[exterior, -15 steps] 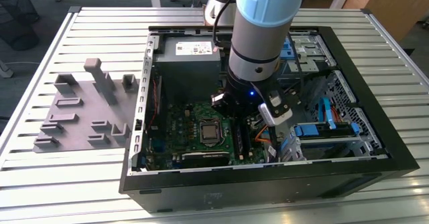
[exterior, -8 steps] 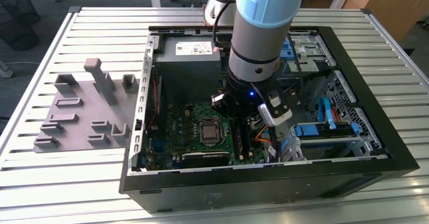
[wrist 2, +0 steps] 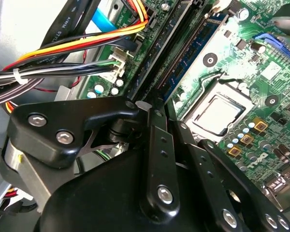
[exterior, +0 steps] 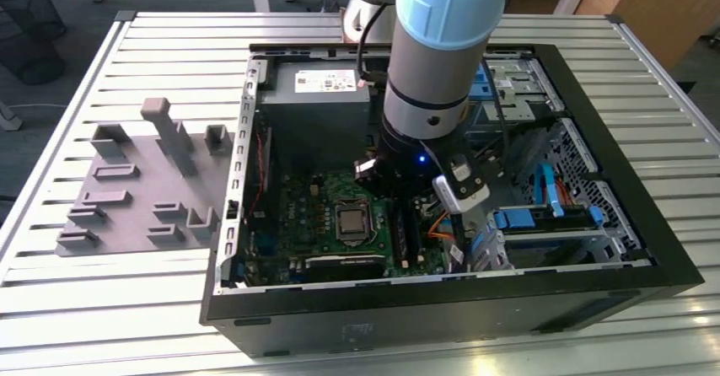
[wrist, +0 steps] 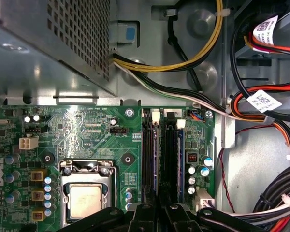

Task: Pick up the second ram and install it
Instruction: 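Press down the second ram until it locks into place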

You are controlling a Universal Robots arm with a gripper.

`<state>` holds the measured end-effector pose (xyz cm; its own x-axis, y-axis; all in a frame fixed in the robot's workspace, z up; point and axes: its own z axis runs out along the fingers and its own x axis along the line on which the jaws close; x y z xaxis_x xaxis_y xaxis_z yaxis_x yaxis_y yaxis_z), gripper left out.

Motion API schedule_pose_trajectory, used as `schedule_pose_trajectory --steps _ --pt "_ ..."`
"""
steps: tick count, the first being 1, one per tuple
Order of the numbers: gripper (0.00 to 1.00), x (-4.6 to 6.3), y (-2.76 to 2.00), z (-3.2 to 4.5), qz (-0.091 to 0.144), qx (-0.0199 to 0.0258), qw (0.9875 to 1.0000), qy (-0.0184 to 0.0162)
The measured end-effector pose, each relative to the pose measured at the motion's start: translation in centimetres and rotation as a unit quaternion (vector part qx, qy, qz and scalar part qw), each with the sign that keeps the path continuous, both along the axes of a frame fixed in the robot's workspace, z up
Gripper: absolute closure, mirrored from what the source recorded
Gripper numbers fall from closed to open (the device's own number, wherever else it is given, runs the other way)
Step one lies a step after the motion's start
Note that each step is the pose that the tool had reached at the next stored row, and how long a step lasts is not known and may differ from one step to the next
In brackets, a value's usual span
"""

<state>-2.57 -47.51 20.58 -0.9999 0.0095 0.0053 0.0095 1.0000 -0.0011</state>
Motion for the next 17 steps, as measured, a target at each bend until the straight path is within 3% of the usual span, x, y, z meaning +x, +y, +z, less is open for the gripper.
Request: schedule_pose_trajectory --steps 9,11,12,17 --pt "0.86 0.0 0.0 -0.02 0.0 0.0 1.0 0.0" --pt "0.85 0.0 0.0 -0.02 0.0 0.0 1.0 0.0" --pt "0.78 0.0 0.0 -0.02 0.0 0.0 1.0 0.0" --pt "0.78 0.0 0.0 0.06 0.0 0.0 1.0 0.0"
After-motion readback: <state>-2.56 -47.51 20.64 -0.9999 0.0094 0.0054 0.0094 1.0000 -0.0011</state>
